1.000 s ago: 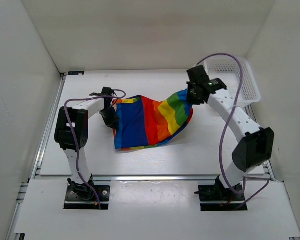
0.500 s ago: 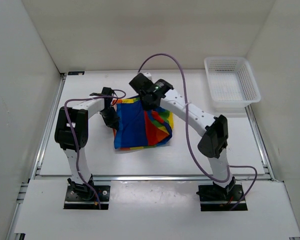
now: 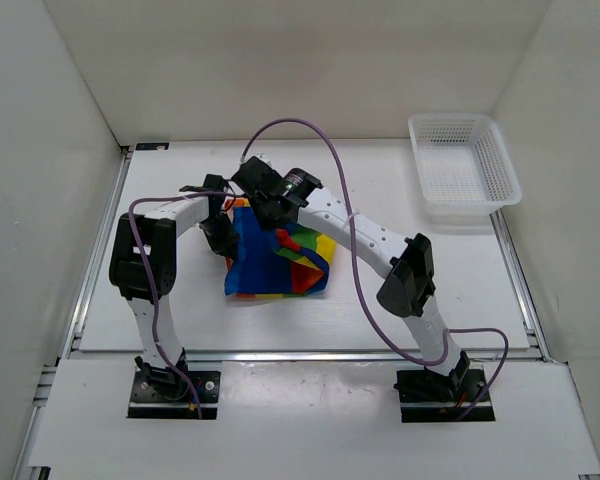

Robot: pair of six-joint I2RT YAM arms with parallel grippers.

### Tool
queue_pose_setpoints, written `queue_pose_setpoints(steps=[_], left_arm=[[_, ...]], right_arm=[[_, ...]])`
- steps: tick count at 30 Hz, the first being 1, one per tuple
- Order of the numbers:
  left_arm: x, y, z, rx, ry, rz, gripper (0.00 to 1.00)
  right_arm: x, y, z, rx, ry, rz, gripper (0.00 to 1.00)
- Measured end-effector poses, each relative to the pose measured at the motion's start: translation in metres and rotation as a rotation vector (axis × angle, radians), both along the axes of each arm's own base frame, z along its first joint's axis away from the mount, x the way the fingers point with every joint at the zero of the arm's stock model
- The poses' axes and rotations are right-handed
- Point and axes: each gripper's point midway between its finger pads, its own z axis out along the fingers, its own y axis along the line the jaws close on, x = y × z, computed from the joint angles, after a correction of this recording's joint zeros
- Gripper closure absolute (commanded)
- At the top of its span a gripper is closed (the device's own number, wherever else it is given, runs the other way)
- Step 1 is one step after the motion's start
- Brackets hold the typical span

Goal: Fold and stack the shorts
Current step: Fold the shorts

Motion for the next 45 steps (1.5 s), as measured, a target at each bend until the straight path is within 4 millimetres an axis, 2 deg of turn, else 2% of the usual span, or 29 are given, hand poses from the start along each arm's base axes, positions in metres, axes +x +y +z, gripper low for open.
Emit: queue_pose_setpoints(steps=[6,11,14,15,18,22,25,26,28,30,32,37,38,41,42,43,44,45], left_arm=[[0.000,0.000,0.000,0.000,0.001,0.006,0.90],[0.000,0.000,0.000,-0.002,0.001,0.008,0.89],[0.001,0.003,0.002,-0.020,0.003,0.016,0.76],[0.001,0.006,0.004,-0.027,0.001,0.022,0.65],[0.003,0.020,0.018,-0.046,-0.012,0.050,0.61],[0.020,0.036,0.055,-0.077,-0.085,0.069,0.58],[0.031,0.038,0.079,-0.111,-0.145,0.056,0.47],[0.032,0.039,0.084,-0.119,-0.153,0.058,0.42],[0.031,0.042,0.091,-0.130,-0.154,0.059,0.42],[0.029,0.049,0.099,-0.137,-0.150,0.077,0.41],[0.031,0.060,0.112,-0.137,-0.166,0.102,0.41],[0.042,0.081,0.167,-0.123,-0.299,0.145,0.42],[0.042,0.082,0.177,-0.121,-0.327,0.146,0.42],[0.035,0.079,0.200,-0.120,-0.385,0.134,0.45],[0.034,0.076,0.204,-0.122,-0.397,0.125,0.46],[0.033,0.072,0.206,-0.124,-0.406,0.113,0.49],[0.031,0.066,0.204,-0.129,-0.404,0.097,0.53],[0.030,0.058,0.201,-0.133,-0.397,0.078,0.64]], right_arm=[[-0.002,0.012,0.006,0.053,0.016,0.047,1.00],[-0.001,0.040,0.014,0.164,0.018,0.115,1.00],[0.001,0.054,0.008,0.196,0.020,0.145,1.00],[0.002,0.057,0.004,0.199,0.025,0.150,1.00],[0.003,0.064,-0.007,0.202,0.037,0.160,1.00],[0.003,0.068,-0.009,0.210,0.039,0.170,1.00],[0.004,0.070,-0.007,0.220,0.031,0.177,1.00],[0.004,0.071,-0.007,0.223,0.031,0.182,0.97],[0.002,0.073,-0.007,0.231,0.036,0.197,0.47],[0.000,0.080,-0.007,0.246,0.046,0.232,0.11],[-0.001,0.086,-0.008,0.262,0.059,0.250,0.01],[-0.006,0.083,-0.005,0.262,0.064,0.253,0.01],[-0.009,0.077,-0.002,0.259,0.068,0.249,0.01],[-0.023,0.052,0.013,0.265,0.063,0.236,0.12],[-0.028,0.040,0.019,0.265,0.061,0.228,0.22],[-0.035,0.026,0.028,0.276,0.056,0.215,0.43],[-0.039,0.014,0.035,0.288,0.045,0.201,0.55],[-0.042,0.002,0.042,0.304,0.034,0.184,0.64]])
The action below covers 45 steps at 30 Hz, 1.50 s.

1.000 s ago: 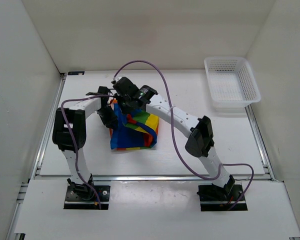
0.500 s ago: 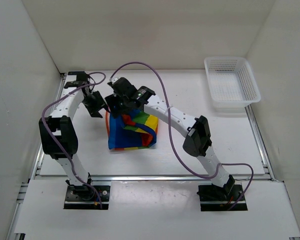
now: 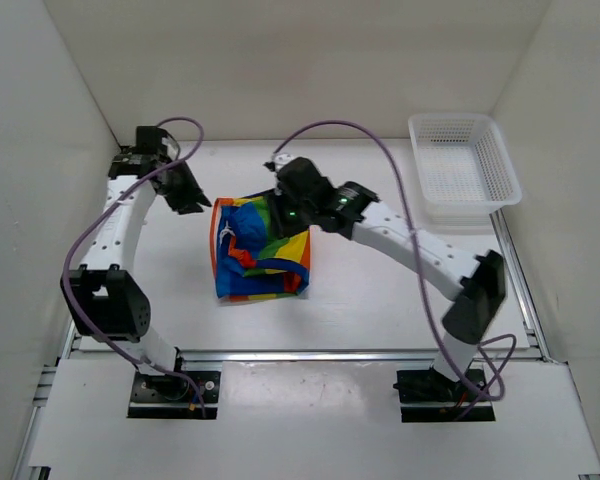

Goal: Fold and stack the shorts
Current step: Fold the shorts

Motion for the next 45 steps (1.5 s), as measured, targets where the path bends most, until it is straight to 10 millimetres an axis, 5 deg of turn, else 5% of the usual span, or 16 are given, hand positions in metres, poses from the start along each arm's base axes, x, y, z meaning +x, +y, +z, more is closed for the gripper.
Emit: queue_pose_setpoints(steps=[1,4,5,10,14,19,26,31,33,36,40,42,45], left_arm=[[-0.001,-0.008,-0.004,-0.001,0.011,-0.019,0.69],[-0.002,-0.041,-0.021,-0.004,0.045,-0.109,0.90],[-0.002,-0.053,-0.027,-0.006,0.059,-0.138,0.90],[0.010,-0.102,-0.064,-0.023,0.141,-0.256,0.90],[0.023,-0.104,-0.102,-0.008,0.222,-0.253,0.90],[0.042,-0.078,-0.150,0.019,0.310,-0.199,0.90],[0.056,-0.056,-0.186,0.036,0.381,-0.168,0.90],[0.070,-0.055,-0.163,0.054,0.333,-0.187,0.90],[0.076,-0.056,-0.145,0.057,0.292,-0.196,0.78],[0.080,-0.056,-0.108,0.059,0.216,-0.205,0.63],[0.073,-0.055,-0.065,0.060,0.119,-0.206,0.72],[0.064,-0.053,-0.058,0.062,0.100,-0.205,0.87],[0.049,-0.050,-0.080,0.064,0.151,-0.208,0.90]], right_arm=[[-0.002,-0.014,0.005,0.016,0.000,-0.028,0.79],[0.006,-0.051,0.003,0.050,0.030,-0.118,0.84],[0.011,-0.059,-0.003,0.051,0.049,-0.140,0.84],[0.034,-0.069,-0.069,-0.009,0.188,-0.194,0.86],[0.027,-0.052,-0.137,-0.089,0.313,-0.153,0.88],[0.016,-0.049,-0.208,-0.189,0.428,-0.138,0.92],[0.023,-0.047,-0.206,-0.179,0.401,-0.151,0.94],[0.025,-0.062,-0.167,-0.183,0.323,-0.185,0.89],[0.034,-0.063,-0.136,-0.145,0.268,-0.201,0.89],[0.062,-0.053,-0.089,-0.058,0.178,-0.222,0.89],[0.110,-0.036,-0.054,0.018,0.101,-0.248,0.88],[0.135,-0.026,-0.057,0.038,0.087,-0.260,0.88],[0.165,-0.017,-0.092,0.025,0.115,-0.278,0.88]])
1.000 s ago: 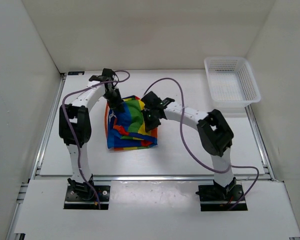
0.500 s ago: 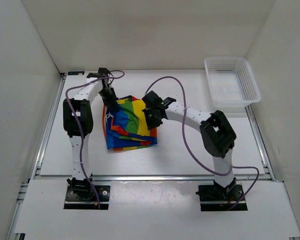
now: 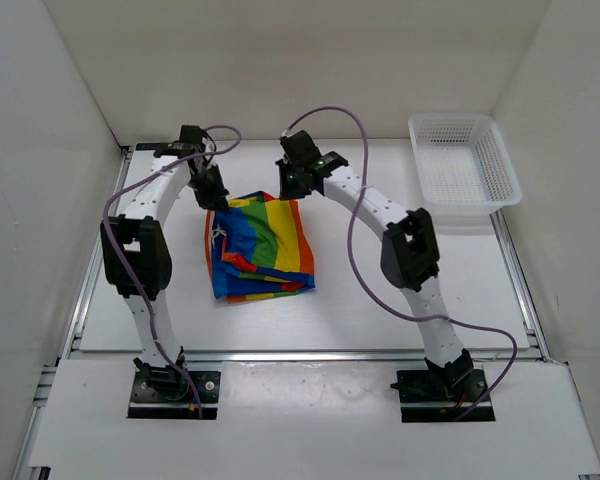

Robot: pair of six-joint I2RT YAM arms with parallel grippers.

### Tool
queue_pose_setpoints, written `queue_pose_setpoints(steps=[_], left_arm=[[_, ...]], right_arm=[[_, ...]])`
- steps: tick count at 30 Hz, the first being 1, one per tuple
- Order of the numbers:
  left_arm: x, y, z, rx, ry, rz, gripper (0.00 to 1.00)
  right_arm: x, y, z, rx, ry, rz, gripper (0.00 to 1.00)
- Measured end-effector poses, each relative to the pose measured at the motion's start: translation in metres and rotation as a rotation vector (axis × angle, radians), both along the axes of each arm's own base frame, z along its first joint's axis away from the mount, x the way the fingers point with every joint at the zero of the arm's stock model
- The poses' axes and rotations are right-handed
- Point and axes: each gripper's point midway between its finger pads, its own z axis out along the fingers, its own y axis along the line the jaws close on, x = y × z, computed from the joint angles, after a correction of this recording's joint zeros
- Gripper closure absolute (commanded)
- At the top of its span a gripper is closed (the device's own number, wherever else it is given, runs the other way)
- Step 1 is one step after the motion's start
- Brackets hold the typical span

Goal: Fold and stack the shorts
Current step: Fold the shorts

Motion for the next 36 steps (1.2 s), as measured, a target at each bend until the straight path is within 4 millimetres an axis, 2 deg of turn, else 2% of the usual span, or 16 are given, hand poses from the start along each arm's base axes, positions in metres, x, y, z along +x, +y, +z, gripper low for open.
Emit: queue_pose_setpoints(steps=[5,7,11,14,15,17,18,19,22,25,27,29,30,32,34,36], left_arm=[[-0.021,0.004,-0.074,0.023,0.179,0.001,0.90],[-0.024,0.004,-0.094,0.028,0.226,0.002,0.90],[-0.022,0.005,-0.099,0.032,0.232,0.002,0.90],[-0.017,0.007,-0.090,0.048,0.209,0.001,0.88],[-0.015,0.009,-0.084,0.057,0.200,0.001,0.82],[-0.010,0.013,-0.067,0.080,0.162,0.000,0.69],[-0.008,0.015,-0.053,0.090,0.133,-0.001,0.47],[-0.006,0.017,-0.037,0.098,0.094,-0.002,0.35],[-0.007,0.022,0.026,0.107,-0.054,0.013,0.01],[-0.021,0.028,0.100,0.101,-0.242,0.032,0.01],[-0.038,0.032,0.143,0.094,-0.365,0.047,0.01],[-0.062,0.037,0.177,0.091,-0.477,0.070,0.01],[-0.076,0.040,0.187,0.089,-0.520,0.084,0.01],[-0.104,0.046,0.199,0.084,-0.587,0.110,0.01],[-0.128,0.051,0.200,0.081,-0.625,0.137,0.01],[-0.144,0.056,0.197,0.083,-0.642,0.161,0.01]], right_arm=[[0.018,-0.006,-0.089,-0.082,0.118,-0.034,0.88],[0.016,-0.010,-0.111,-0.101,0.159,-0.043,0.89],[0.020,-0.009,-0.102,-0.090,0.145,-0.048,0.90],[0.014,-0.017,-0.093,-0.103,0.150,-0.057,0.74],[0.011,-0.021,-0.085,-0.105,0.147,-0.059,0.57],[0.007,-0.034,-0.059,-0.110,0.121,-0.079,0.35],[0.004,-0.042,-0.043,-0.107,0.104,-0.094,0.26],[0.002,-0.052,-0.020,-0.102,0.074,-0.107,0.12],[0.000,-0.089,0.057,-0.060,-0.062,-0.179,0.01],[-0.013,-0.148,0.132,-0.017,-0.201,-0.295,0.00],[-0.026,-0.192,0.161,-0.012,-0.262,-0.385,0.00],[-0.041,-0.238,0.170,-0.037,-0.290,-0.484,0.00],[-0.050,-0.260,0.164,-0.064,-0.287,-0.532,0.00],[-0.073,-0.296,0.141,-0.142,-0.241,-0.603,0.00],[-0.096,-0.323,0.110,-0.218,-0.173,-0.650,0.05],[-0.120,-0.344,0.083,-0.279,-0.105,-0.683,0.03]])
